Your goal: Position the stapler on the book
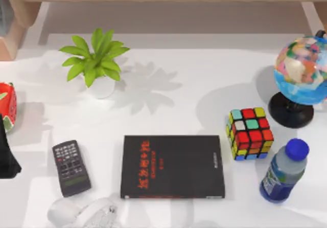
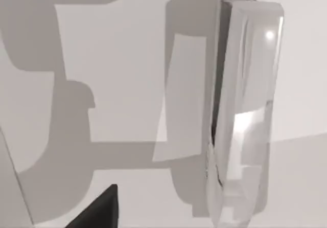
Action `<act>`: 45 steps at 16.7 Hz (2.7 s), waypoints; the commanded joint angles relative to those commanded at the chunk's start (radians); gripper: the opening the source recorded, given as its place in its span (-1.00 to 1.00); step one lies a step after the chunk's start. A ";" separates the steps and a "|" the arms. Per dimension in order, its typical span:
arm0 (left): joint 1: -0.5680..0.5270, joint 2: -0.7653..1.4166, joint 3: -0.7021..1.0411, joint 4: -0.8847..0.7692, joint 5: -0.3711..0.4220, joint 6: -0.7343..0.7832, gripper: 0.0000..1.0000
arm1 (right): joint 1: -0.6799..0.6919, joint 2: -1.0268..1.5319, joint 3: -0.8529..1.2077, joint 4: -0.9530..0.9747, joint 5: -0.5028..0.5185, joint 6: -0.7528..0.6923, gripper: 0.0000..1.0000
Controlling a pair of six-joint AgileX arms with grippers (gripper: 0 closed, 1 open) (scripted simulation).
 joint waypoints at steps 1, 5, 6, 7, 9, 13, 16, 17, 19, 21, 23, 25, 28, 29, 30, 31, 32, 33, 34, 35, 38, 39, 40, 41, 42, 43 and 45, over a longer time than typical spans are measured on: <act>0.000 0.000 0.000 0.000 0.000 0.000 1.00 | 0.002 0.027 0.037 -0.014 -0.006 0.003 1.00; 0.000 0.000 0.000 0.000 0.000 0.000 1.00 | 0.006 0.062 0.088 -0.030 -0.017 0.008 1.00; 0.000 0.000 0.000 0.000 0.000 0.000 1.00 | 0.006 0.062 0.088 -0.030 -0.017 0.008 1.00; 0.000 0.000 0.000 0.000 0.000 0.000 1.00 | 0.006 0.062 0.088 -0.030 -0.017 0.008 1.00; 0.000 0.000 0.000 0.000 0.000 0.000 1.00 | 0.005 0.062 0.085 -0.028 -0.016 0.007 1.00; 0.000 0.000 0.000 0.000 0.000 0.000 1.00 | 0.000 0.006 -0.022 0.028 -0.021 -0.006 1.00; 0.000 0.000 0.000 0.000 0.000 0.000 1.00 | -0.012 -0.074 -0.189 0.116 -0.026 -0.020 1.00; 0.000 0.000 0.000 0.000 0.000 0.000 1.00 | -0.015 -0.101 -0.247 0.145 -0.027 -0.023 1.00; 0.000 0.000 0.000 0.000 0.000 0.000 1.00 | -0.019 -0.145 -0.339 0.194 -0.027 -0.027 1.00; 0.000 0.000 0.000 0.000 0.000 0.000 1.00 | -0.020 -0.172 -0.392 0.227 -0.027 -0.029 1.00; 0.000 0.000 0.000 0.000 0.000 0.000 1.00 | -0.020 -0.178 -0.405 0.238 -0.026 -0.028 1.00; 0.000 0.000 0.000 0.000 0.000 0.000 1.00 | -0.017 -0.150 -0.377 0.231 -0.026 -0.024 1.00; 0.000 0.000 0.000 0.000 0.000 0.000 1.00 | -0.006 -0.068 -0.274 0.203 -0.023 -0.012 1.00; 0.000 0.000 0.000 0.000 0.000 0.000 1.00 | -0.002 -0.040 -0.236 0.194 -0.021 -0.007 1.00; 0.000 0.000 0.000 0.000 0.000 0.000 1.00 | 0.002 -0.013 -0.201 0.186 -0.019 -0.002 1.00; 0.000 0.000 0.000 0.000 0.000 0.000 1.00 | 0.005 0.012 -0.168 0.179 -0.017 0.003 1.00; 0.000 0.000 0.000 0.000 0.000 0.000 1.00 | 0.007 0.034 -0.142 0.175 -0.016 0.007 1.00; 0.000 0.000 0.000 0.000 0.000 0.000 1.00 | 0.008 0.050 -0.125 0.173 -0.017 0.010 1.00; 0.000 0.000 0.000 0.000 0.000 0.000 1.00 | 0.008 0.058 -0.119 0.172 -0.017 0.011 1.00; 0.000 0.000 0.000 0.000 0.000 0.000 1.00 | 0.008 0.058 -0.119 0.172 -0.017 0.011 1.00; 0.000 0.000 0.000 0.000 0.000 0.000 1.00 | 0.008 0.058 -0.119 0.172 -0.017 0.011 1.00; 0.000 0.000 0.000 0.000 0.000 0.000 1.00 | 0.008 0.058 -0.119 0.172 -0.017 0.011 0.85; 0.000 0.000 0.000 0.000 0.000 0.000 1.00 | 0.008 0.058 -0.119 0.172 -0.017 0.011 0.70; 0.000 0.000 0.000 0.000 0.000 0.000 1.00 | 0.008 0.058 -0.119 0.172 -0.017 0.011 0.55; 0.000 0.000 0.000 0.000 0.000 0.000 1.00 | 0.008 0.058 -0.119 0.172 -0.017 0.011 0.40; 0.000 0.000 0.000 0.000 0.000 0.000 1.00 | 0.008 0.058 -0.119 0.172 -0.017 0.011 0.25; 0.000 0.000 0.000 0.000 0.000 0.000 1.00 | 0.008 0.058 -0.119 0.172 -0.017 0.011 -0.06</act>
